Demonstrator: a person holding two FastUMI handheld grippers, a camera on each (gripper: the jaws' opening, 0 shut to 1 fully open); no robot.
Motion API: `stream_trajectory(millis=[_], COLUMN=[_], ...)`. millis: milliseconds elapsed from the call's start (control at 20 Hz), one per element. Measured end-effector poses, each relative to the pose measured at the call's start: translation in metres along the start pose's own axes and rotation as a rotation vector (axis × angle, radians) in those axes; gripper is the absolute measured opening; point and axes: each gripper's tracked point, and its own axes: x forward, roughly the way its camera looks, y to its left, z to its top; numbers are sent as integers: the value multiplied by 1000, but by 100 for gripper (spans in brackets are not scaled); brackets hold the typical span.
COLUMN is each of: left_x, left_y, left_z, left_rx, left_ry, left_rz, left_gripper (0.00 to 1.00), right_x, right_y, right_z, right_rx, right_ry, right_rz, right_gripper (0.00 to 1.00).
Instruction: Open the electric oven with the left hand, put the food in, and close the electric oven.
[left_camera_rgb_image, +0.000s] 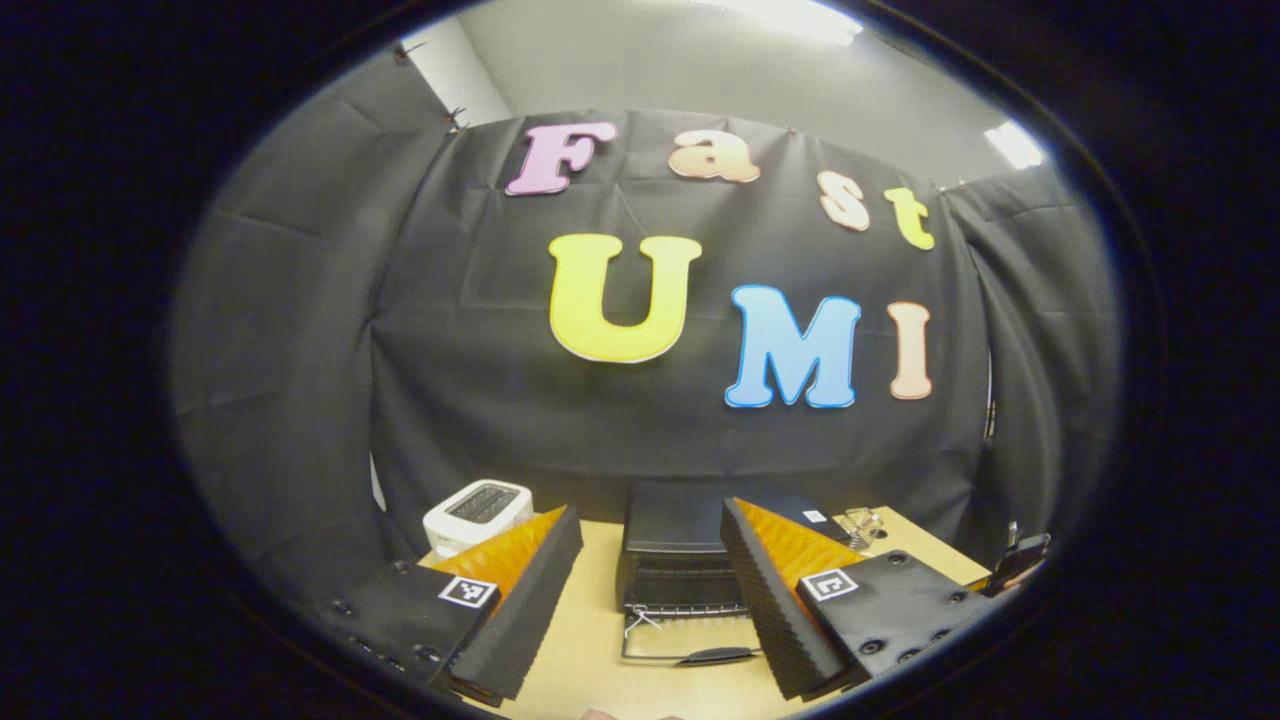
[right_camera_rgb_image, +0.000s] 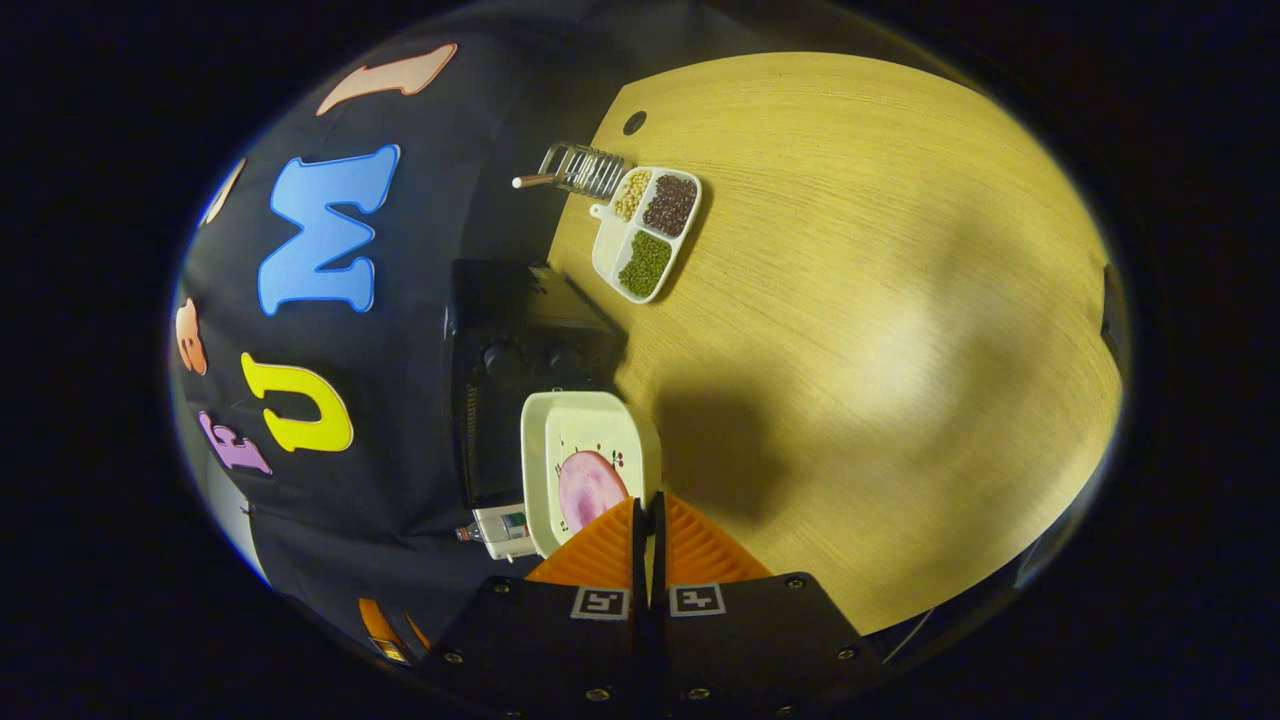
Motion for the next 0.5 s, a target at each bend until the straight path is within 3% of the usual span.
stream_trajectory(millis=[350, 450, 500], left_x=[-15, -18, -20], left_y=[13, 25, 32], left_z=[22, 20, 17], left_rx=[13, 8, 4], left_ry=[-57, -53, -48], left_rz=[-39, -29, -22], left_gripper=[100, 95, 100], right_x=[47, 70, 82], right_y=[51, 62, 68], right_z=[-35, -36, -32], right_rx=[22, 35, 36], right_ry=[-61, -88, -105], right_rz=[38, 31, 22], right_gripper=[1, 0, 1])
